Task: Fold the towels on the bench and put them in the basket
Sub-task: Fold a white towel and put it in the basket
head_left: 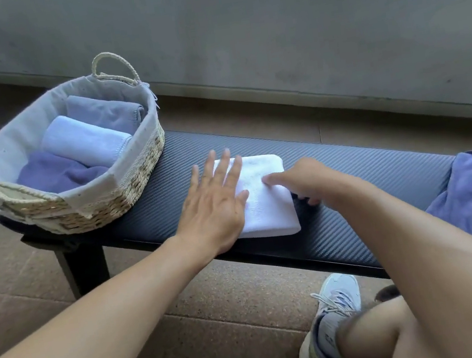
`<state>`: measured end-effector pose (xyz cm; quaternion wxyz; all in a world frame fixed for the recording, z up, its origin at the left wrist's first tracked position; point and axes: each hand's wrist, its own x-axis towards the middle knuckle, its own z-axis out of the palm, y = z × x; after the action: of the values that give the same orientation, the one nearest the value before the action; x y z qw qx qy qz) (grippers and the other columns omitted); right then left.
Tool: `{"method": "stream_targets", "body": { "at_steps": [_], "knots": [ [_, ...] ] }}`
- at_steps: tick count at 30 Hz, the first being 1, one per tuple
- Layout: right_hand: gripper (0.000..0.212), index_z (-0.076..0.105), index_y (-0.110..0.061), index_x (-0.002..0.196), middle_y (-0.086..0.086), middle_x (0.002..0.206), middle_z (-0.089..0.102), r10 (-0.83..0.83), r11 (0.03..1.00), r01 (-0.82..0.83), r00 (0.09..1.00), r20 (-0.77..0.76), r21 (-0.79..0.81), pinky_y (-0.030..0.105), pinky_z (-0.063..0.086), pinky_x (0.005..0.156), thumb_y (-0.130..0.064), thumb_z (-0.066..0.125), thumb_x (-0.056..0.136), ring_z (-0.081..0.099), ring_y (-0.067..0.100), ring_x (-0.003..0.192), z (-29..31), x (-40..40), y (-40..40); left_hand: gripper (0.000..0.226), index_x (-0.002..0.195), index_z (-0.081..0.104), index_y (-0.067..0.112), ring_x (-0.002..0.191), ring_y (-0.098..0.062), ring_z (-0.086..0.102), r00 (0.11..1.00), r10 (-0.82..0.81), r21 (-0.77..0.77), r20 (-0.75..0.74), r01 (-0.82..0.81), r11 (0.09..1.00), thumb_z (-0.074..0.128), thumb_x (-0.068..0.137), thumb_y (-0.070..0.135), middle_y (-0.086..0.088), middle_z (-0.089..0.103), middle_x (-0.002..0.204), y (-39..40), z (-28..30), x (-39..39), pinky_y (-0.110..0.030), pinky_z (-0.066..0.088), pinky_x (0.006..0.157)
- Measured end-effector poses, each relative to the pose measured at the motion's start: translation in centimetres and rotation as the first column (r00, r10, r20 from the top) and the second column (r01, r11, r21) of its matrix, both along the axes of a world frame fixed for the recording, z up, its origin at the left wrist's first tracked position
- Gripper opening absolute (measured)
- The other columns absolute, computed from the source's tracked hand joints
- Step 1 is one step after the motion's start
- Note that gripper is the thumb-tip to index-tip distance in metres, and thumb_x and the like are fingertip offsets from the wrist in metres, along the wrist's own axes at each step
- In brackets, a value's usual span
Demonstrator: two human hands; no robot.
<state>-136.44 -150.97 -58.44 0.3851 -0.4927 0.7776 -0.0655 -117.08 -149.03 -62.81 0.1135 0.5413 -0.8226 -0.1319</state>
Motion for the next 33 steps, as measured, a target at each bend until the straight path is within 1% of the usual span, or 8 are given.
{"method": "stream_targets", "body": {
  "at_steps": [4, 7, 10, 14, 18, 22, 28, 33],
  "knots": [
    [0.035, 0.065, -0.014, 0.103, 0.001, 0.088, 0.065, -0.105, 0.994, 0.112, 0.961, 0.257, -0.012, 0.03, 0.04, 0.061, -0.041, 0.074, 0.083, 0.057, 0.017, 0.068, 0.6, 1.3, 0.1, 0.094, 0.162, 0.013, 0.021, 0.156, -0.013, -0.01, 1.0, -0.024, 0.047, 0.0, 0.024, 0.999, 0.012, 0.087, 0.077, 0.002, 0.006, 0.17, 2.0, 1.1, -1.1, -0.038, -0.011, 0.125],
    [0.029, 0.069, -0.016, 0.1, 0.001, 0.088, 0.067, -0.098, 0.994, 0.109, 0.931, 0.352, -0.009, 0.027, 0.04, 0.057, -0.04, 0.074, 0.085, 0.058, 0.016, 0.065, 1.0, 1.8, 0.3, 0.119, 0.162, -0.005, 0.017, 0.156, -0.011, -0.005, 1.0, -0.006, 0.163, -0.02, 0.009, 0.987, 0.037, 0.078, 0.09, 0.002, 0.002, 0.17, 4.0, 1.4, -2.1, -0.039, -0.006, 0.126],
    [0.035, 0.071, -0.016, 0.096, 0.002, 0.08, 0.068, -0.023, 0.999, 0.031, 0.922, 0.387, -0.013, 0.027, 0.038, 0.054, -0.05, 0.068, 0.088, 0.058, 0.016, 0.063, 1.2, 1.5, 0.7, 0.126, 0.158, -0.021, 0.018, 0.156, -0.01, -0.007, 1.0, -0.013, 0.139, -0.012, 0.015, 0.99, 0.053, 0.079, 0.082, 0.001, -0.002, 0.171, 4.5, 0.5, -1.6, -0.037, -0.007, 0.126],
    [0.029, 0.067, -0.01, 0.099, 0.007, 0.082, 0.074, -0.016, 0.998, 0.048, 0.842, 0.538, -0.045, 0.029, 0.044, 0.055, -0.033, 0.05, 0.1, 0.065, 0.02, 0.069, 2.1, 0.6, 1.4, 0.107, 0.162, -0.002, 0.022, 0.151, -0.009, 0.012, 0.963, 0.044, 0.11, -0.265, -0.015, 0.994, 0.067, 0.087, 0.053, 0.006, 0.018, 0.168, 4.5, 0.3, -1.0, -0.03, 0.003, 0.126],
    [0.011, 0.07, -0.024, 0.098, -0.005, 0.1, 0.073, 0.202, 0.933, -0.106, 0.945, 0.257, -0.343, 0.036, 0.06, 0.064, -0.016, 0.07, 0.09, 0.07, 0.016, 0.083, 0.9, 0.5, 1.8, 0.079, 0.148, 0.033, 0.035, 0.111, -0.02, 0.06, 0.85, 0.184, 0.188, -0.493, -0.103, 0.977, 0.064, 0.076, 0.039, 0.004, 0.061, 0.131, 4.3, 1.5, -0.2, -0.03, 0.048, 0.093],
    [0.061, 0.056, -0.04, 0.125, -0.019, 0.132, 0.056, 0.398, 0.791, -0.327, 0.917, 0.028, -0.517, 0.035, 0.051, 0.099, -0.031, 0.086, 0.072, 0.056, 0.005, 0.121, 1.0, -0.6, 1.1, 0.047, 0.112, 0.055, 0.037, 0.063, -0.008, 0.054, 0.761, 0.278, 0.376, -0.587, -0.048, 0.925, 0.056, 0.065, 0.028, 0.002, 0.067, 0.087, 3.6, 2.5, 1.8, -0.023, 0.043, 0.057],
    [0.048, 0.071, -0.037, 0.109, -0.017, 0.106, 0.072, 0.723, 0.677, -0.699, 0.69, 0.029, -0.231, 0.042, 0.054, 0.09, -0.04, 0.093, 0.066, 0.067, 0.006, 0.097, 1.6, -1.9, 0.9, 0.05, 0.095, 0.065, 0.04, 0.062, -0.013, 0.045, 0.764, 0.319, 0.551, -0.561, 0.057, 0.833, 0.05, 0.054, 0.015, 0.001, 0.057, 0.07, 2.7, 3.7, 4.8, -0.026, 0.036, 0.057],
    [0.026, 0.066, -0.038, 0.101, -0.015, 0.096, 0.071, 0.743, 0.636, -0.726, 0.667, -0.047, -0.261, 0.042, 0.055, 0.079, -0.044, 0.081, 0.08, 0.065, 0.005, 0.086, 1.4, -1.2, 0.9, 0.049, 0.113, 0.054, 0.045, 0.071, -0.002, 0.061, 0.882, 0.201, 0.514, -0.426, 0.053, 0.856, 0.072, 0.07, 0.031, 0.012, 0.067, 0.101, 3.6, 4.0, 6.3, -0.018, 0.045, 0.067]
  ]
}}
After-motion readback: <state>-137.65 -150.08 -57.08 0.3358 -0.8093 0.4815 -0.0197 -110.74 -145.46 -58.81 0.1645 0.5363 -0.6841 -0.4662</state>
